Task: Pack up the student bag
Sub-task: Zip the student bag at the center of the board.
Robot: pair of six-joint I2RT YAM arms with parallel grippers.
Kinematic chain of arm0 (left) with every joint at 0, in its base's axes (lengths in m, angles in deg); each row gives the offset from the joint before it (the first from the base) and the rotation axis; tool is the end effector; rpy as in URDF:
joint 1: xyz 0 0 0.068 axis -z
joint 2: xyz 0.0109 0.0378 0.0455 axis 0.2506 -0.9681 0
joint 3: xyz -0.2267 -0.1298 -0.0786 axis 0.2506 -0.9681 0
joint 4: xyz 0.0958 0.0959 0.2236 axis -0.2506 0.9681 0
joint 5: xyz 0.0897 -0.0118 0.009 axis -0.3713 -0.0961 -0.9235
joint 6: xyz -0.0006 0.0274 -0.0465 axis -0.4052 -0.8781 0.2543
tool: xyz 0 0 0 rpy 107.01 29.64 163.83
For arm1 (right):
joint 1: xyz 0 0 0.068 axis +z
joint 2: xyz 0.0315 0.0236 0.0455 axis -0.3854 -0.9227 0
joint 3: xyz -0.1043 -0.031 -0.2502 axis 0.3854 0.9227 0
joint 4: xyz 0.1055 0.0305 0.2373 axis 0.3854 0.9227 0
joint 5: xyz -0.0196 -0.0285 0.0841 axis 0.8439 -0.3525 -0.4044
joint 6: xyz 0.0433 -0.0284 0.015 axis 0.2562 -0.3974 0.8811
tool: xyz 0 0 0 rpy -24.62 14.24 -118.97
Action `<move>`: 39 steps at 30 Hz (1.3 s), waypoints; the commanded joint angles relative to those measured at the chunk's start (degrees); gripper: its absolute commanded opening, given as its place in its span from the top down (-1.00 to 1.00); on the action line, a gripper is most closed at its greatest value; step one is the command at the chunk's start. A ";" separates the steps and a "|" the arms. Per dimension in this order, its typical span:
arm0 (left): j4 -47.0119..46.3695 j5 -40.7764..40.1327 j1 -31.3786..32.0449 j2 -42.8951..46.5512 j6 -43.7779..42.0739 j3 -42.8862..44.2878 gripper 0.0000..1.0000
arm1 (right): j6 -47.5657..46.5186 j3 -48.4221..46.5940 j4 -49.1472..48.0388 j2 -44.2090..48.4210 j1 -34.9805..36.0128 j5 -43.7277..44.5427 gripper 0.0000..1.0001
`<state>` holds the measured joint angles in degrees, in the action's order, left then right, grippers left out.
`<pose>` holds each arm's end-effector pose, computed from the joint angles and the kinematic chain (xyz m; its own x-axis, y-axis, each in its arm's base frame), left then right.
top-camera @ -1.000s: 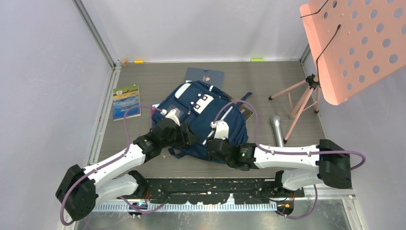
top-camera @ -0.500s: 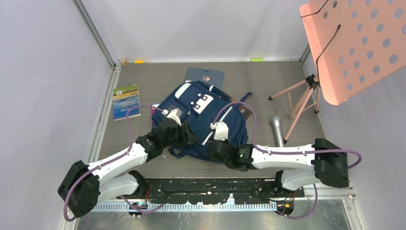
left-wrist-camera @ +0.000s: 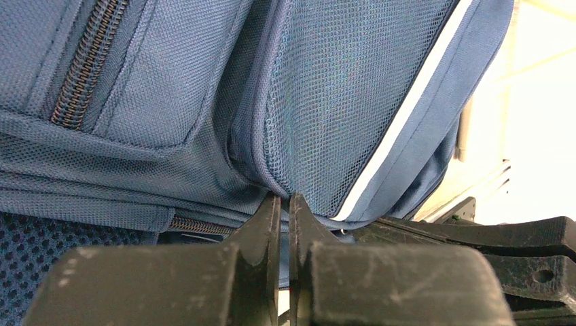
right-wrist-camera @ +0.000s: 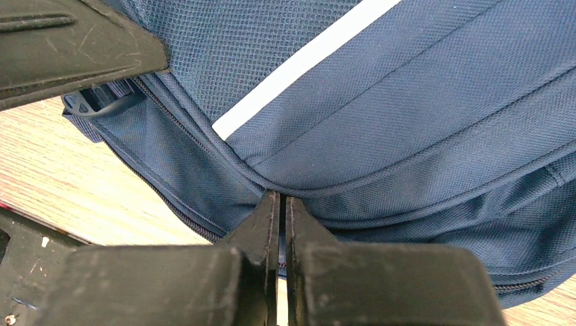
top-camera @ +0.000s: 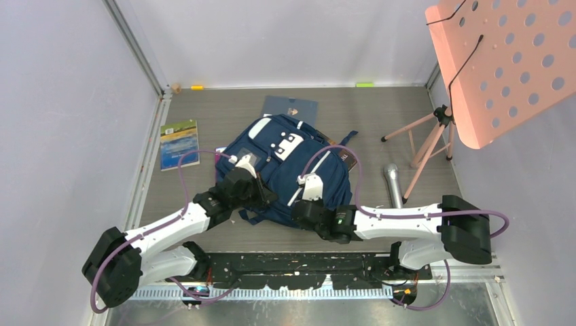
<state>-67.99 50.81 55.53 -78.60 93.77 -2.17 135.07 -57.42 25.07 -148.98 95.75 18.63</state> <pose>0.1665 -0.1468 0.2021 -0.8049 -0.3405 -0.4860 0.0782 0.7510 -0.6556 0.0959 0.2468 0.1995 -0.6460 -0.1066 -0.7558 -0.3252 0.9343 0.1461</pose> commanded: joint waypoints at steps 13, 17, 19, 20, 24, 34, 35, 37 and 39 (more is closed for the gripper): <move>5.02 -9.00 -3.24 5.13 -8.80 -2.19 1.00 | -4.68 2.49 5.74 9.99 -5.03 10.48 0.99; 7.54 -9.74 -4.27 7.18 -10.63 -2.68 1.00 | -8.08 4.31 3.42 13.43 -10.80 7.44 0.99; 8.56 -10.26 -4.64 8.15 -11.14 -3.24 1.00 | -10.06 5.20 1.65 15.13 -14.36 5.90 0.99; 8.97 -10.42 -4.85 8.77 -11.26 -3.49 1.00 | -11.29 5.54 0.22 15.30 -15.77 4.96 0.99; 10.34 -10.70 -5.46 10.95 -11.49 -4.33 1.00 | -14.70 6.94 -4.12 14.50 -25.48 0.92 0.99; 19.46 -6.66 -5.61 12.86 -20.68 4.92 0.18 | -17.35 1.74 -3.49 11.50 -29.92 -9.18 0.99; 20.43 -6.33 -5.62 12.66 -22.36 6.69 -0.20 | -16.81 1.83 -3.32 11.95 -29.92 -10.39 0.99; 21.35 -6.02 -4.52 12.22 -26.02 10.14 -0.61 | -15.93 2.20 -3.09 12.74 -29.92 -11.93 0.99; 20.05 -6.49 -1.70 11.41 -29.25 12.57 -0.70 | -15.19 2.71 -3.02 13.41 -29.92 -13.05 0.99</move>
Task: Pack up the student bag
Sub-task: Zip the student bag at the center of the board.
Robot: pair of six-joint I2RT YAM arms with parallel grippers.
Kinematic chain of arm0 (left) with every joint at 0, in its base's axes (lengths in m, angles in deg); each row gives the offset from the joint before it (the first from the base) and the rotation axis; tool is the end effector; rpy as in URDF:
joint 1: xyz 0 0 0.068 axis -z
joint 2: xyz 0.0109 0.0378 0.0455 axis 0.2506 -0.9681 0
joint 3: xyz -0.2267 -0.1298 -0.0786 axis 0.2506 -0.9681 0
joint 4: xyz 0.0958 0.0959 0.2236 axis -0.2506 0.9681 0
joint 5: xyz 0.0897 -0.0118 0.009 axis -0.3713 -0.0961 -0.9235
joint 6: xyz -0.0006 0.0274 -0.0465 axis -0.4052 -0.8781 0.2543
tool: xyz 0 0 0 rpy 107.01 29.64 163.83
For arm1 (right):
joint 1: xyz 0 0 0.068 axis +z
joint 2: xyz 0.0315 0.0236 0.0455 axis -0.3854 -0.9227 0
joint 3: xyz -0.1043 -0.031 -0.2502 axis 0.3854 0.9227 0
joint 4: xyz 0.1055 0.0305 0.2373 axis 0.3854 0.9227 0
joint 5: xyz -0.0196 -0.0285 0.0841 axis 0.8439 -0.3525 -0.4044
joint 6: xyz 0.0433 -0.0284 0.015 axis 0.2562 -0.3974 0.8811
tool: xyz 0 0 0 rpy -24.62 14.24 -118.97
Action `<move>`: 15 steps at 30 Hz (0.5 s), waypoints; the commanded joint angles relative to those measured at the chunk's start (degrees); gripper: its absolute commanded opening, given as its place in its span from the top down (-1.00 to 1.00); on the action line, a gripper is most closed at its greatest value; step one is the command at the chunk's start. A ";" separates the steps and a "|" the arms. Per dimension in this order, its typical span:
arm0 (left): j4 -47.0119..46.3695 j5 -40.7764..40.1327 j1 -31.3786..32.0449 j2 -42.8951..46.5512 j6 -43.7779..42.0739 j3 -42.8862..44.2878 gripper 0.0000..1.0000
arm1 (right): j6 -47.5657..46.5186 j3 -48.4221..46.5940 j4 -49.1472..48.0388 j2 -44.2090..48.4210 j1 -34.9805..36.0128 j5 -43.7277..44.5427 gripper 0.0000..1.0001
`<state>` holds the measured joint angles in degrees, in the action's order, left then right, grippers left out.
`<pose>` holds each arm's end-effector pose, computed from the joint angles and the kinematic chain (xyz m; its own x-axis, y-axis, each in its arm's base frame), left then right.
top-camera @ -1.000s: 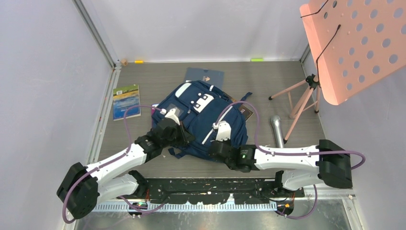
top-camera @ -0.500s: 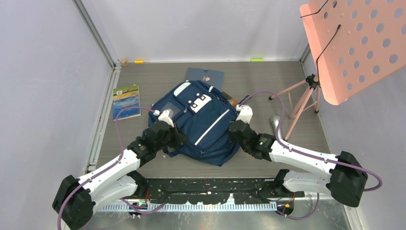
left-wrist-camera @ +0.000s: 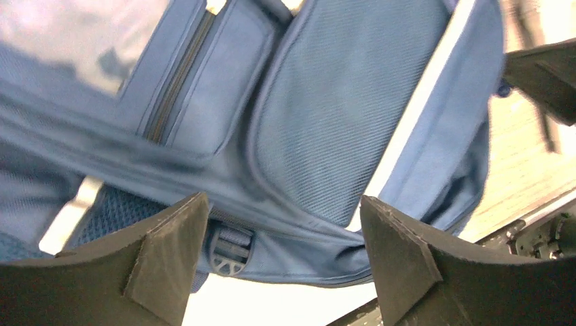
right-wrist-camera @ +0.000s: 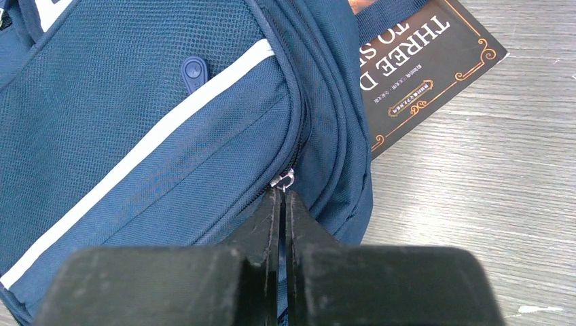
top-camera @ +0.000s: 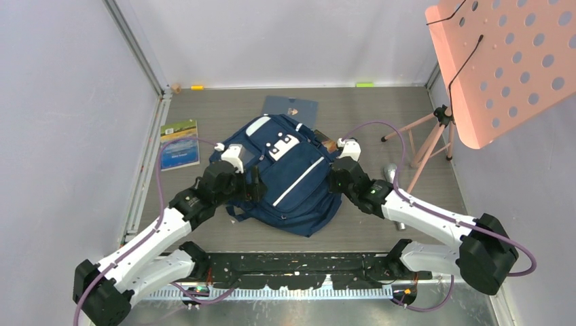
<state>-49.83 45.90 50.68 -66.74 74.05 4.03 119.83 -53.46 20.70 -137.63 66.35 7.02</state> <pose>0.1542 -0.1108 0.2491 -0.6940 -0.1498 -0.7042 0.2261 0.8833 -0.4106 0.1843 0.1572 0.2272 -0.6023 0.0624 -0.7958 -0.1391 0.9735 0.1816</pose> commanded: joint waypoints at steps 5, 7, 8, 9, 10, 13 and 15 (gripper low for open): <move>-9.73 -1.32 15.40 -6.30 -17.67 7.93 -0.74 | 1.02 -1.80 3.05 3.03 -0.53 -2.71 0.99; -14.28 -0.91 18.21 -9.95 -19.98 8.39 -0.75 | 1.11 -2.14 3.37 3.39 -0.53 -3.11 0.99; -16.25 -1.38 19.38 -11.97 -21.28 8.96 -0.75 | 1.09 -2.44 3.51 3.54 -0.53 -3.33 0.99; -18.05 -2.02 20.33 -13.76 -22.71 9.33 -0.76 | 1.07 -2.55 3.68 3.80 -0.48 -3.43 0.99; -20.01 -2.16 21.22 -15.69 -24.52 9.81 -0.77 | 1.07 -2.71 3.80 3.87 -0.52 -3.46 0.99; -28.05 -3.30 23.17 -20.28 -28.91 10.05 -0.78 | 1.15 -3.05 4.11 3.90 -0.53 -3.85 0.99; -33.64 -3.74 23.70 -22.54 -30.34 9.66 -0.80 | 1.39 -3.12 4.08 3.72 -0.53 -3.92 0.99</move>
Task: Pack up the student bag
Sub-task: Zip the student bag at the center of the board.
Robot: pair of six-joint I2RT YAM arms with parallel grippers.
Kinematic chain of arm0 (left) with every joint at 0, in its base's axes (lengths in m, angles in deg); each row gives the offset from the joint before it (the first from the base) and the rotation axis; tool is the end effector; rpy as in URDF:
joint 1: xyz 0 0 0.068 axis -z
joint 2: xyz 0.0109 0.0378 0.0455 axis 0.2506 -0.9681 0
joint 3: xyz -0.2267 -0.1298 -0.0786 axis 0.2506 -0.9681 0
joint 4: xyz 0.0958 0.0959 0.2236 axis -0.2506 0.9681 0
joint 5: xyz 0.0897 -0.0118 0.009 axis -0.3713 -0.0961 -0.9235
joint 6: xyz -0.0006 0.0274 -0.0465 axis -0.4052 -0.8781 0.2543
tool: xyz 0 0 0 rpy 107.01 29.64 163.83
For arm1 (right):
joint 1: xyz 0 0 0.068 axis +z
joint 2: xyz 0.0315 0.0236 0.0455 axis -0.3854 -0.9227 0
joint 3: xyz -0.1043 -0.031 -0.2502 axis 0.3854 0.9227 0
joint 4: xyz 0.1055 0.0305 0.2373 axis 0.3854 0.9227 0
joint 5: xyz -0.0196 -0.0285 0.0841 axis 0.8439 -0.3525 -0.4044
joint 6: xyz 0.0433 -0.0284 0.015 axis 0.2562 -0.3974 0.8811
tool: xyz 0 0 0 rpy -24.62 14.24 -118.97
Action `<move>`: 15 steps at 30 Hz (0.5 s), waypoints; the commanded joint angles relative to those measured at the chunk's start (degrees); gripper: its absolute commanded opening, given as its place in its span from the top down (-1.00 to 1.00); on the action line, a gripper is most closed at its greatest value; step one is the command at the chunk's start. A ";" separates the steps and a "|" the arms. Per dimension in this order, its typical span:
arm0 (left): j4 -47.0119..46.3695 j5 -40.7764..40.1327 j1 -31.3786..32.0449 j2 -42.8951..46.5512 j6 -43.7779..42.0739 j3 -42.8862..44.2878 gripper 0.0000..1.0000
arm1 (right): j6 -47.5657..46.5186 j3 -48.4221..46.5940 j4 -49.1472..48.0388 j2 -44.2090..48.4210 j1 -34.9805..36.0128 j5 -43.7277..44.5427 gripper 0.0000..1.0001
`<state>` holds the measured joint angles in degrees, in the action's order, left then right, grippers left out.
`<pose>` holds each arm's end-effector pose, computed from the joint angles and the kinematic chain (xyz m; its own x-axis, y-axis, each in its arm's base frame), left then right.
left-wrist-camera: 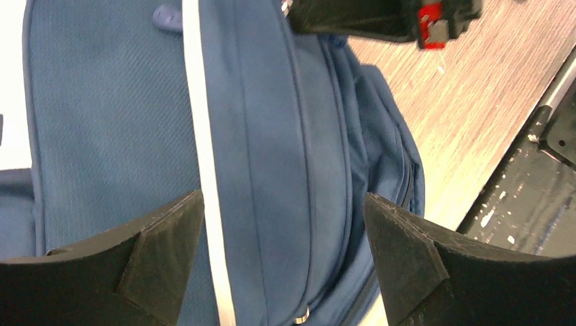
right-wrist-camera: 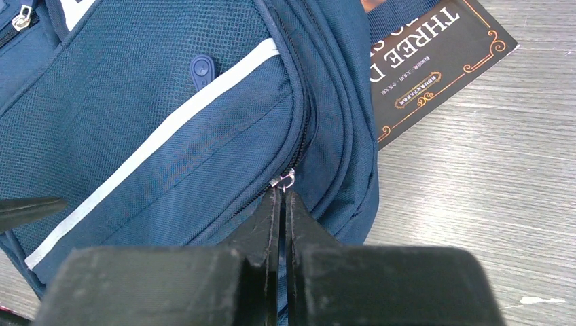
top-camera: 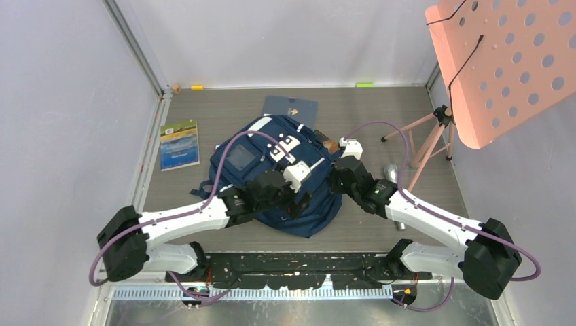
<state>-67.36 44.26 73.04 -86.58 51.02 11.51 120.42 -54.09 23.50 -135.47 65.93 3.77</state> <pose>0.1417 -0.2266 0.2499 -0.3883 0.3341 -0.8588 0.7660 0.6352 -0.0992 0.1799 0.1532 0.2346 -0.6256 0.0698 -0.7770 -0.1636 0.9621 0.2182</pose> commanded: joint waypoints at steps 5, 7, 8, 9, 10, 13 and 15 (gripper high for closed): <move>-27.36 -2.36 1.51 -8.43 -12.93 0.10 -0.85 | 1.94 -2.67 1.38 1.60 -0.11 -1.09 0.99; -29.81 -2.09 1.51 -10.30 -15.21 -0.47 -0.87 | 2.12 -3.09 1.38 1.53 -0.09 -1.45 0.99; -29.87 -2.11 1.51 -11.22 -15.74 -0.26 -0.84 | 2.14 -3.36 1.42 1.52 -0.11 -1.51 0.99; -30.18 -2.22 1.51 -12.31 -16.13 -0.16 -0.80 | 2.21 -3.48 1.54 1.50 -0.11 -1.52 0.99; -30.50 -1.98 1.51 -13.05 -16.55 -0.10 -0.76 | 2.23 -3.68 1.64 1.51 -0.11 -1.50 0.99; -30.84 -2.28 1.51 -15.50 -16.84 0.48 -0.57 | 2.31 -3.92 1.94 1.46 -0.11 -1.28 0.99; -30.21 -4.94 1.49 -16.95 -17.16 1.01 -0.30 | 2.28 -4.05 2.10 1.51 -0.11 -1.20 0.99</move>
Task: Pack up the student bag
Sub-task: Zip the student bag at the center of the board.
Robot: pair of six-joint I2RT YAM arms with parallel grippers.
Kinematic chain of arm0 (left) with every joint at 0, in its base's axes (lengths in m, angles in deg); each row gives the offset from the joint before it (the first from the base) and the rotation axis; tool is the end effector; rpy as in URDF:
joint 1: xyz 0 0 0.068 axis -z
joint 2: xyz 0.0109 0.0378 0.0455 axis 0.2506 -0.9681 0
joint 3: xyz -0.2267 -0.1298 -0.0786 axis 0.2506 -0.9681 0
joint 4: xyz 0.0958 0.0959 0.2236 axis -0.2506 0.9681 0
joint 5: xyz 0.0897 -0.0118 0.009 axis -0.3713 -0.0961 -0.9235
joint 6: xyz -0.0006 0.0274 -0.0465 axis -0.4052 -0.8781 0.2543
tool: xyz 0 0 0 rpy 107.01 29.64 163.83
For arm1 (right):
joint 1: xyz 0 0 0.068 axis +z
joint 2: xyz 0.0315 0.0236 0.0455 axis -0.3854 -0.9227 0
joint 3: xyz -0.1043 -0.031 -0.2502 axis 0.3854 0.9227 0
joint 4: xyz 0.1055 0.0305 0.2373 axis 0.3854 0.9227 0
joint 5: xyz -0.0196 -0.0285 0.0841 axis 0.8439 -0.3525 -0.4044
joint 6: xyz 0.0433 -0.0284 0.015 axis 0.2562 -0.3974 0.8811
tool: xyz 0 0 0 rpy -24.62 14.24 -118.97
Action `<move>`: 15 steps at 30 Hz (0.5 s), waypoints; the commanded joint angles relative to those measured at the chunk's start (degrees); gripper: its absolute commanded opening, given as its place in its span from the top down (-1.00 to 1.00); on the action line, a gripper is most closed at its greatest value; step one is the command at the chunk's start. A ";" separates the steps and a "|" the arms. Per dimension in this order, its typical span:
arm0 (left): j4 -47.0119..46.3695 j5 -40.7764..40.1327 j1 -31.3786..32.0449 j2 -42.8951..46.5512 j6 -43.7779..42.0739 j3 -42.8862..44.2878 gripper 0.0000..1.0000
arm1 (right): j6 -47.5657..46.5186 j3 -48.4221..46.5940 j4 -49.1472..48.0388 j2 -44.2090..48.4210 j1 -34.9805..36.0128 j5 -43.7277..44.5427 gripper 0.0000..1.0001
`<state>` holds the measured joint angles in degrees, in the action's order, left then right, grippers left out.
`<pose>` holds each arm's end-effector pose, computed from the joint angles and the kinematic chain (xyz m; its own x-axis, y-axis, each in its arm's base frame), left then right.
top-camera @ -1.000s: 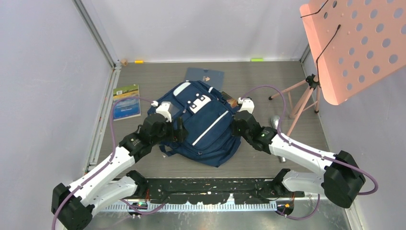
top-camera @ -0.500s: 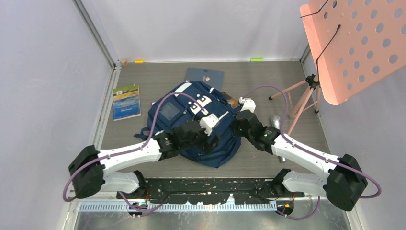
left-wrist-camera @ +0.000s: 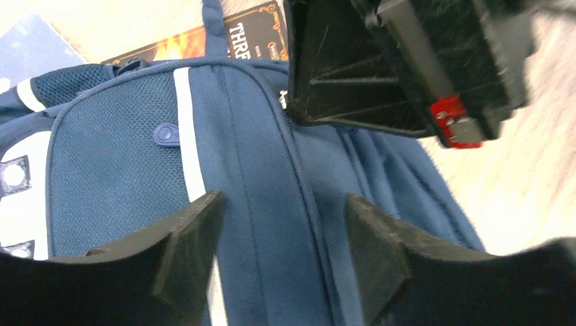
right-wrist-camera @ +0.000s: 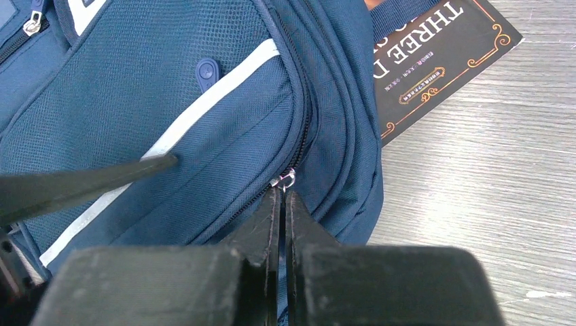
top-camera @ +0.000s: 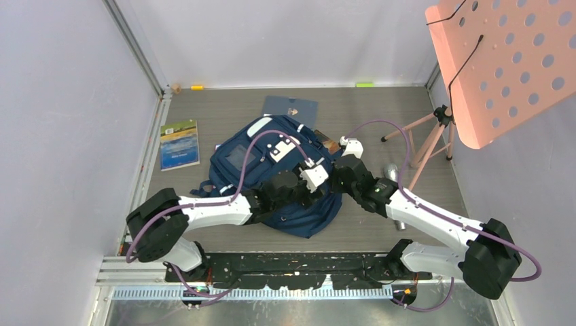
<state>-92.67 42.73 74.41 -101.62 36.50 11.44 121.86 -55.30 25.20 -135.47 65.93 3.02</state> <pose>0.1634 -0.2749 0.2211 -0.0936 0.3508 -0.9318 0.8264 0.5493 0.1238 0.1800 0.1539 0.2390 -0.6396 0.0876 -0.7637 -0.1547 0.9585 0.2396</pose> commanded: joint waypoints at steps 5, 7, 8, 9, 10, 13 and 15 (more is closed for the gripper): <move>-0.85 -6.52 0.11 -0.34 -2.32 0.71 0.91 | 0.55 -4.22 2.27 1.64 -0.23 -0.07 0.99; 0.36 -6.38 0.13 2.37 -1.67 -0.79 1.00 | -0.21 -4.97 4.23 1.18 -0.54 1.14 0.99; 1.45 -6.13 0.09 3.87 -1.44 -1.51 1.00 | -0.59 -5.13 4.76 0.95 -0.90 1.66 0.99; 3.16 -5.57 0.10 5.44 -1.28 -2.24 1.00 | -1.42 -5.41 5.80 0.34 -1.12 2.51 0.99; 5.02 -5.10 0.12 6.92 -1.00 -2.67 1.00 | -1.85 -5.58 6.43 0.05 -1.75 2.78 0.99; 11.01 -5.02 0.13 12.46 0.36 -4.13 1.00 | -4.10 -6.82 9.39 -1.28 -3.13 3.39 0.99; 13.47 -5.37 0.09 16.22 1.82 -5.90 1.00 | -5.44 -7.61 10.32 -1.41 -3.75 3.47 0.99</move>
<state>-86.79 39.80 75.14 -93.75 36.46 8.30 120.81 -60.08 29.66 -136.15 64.67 1.47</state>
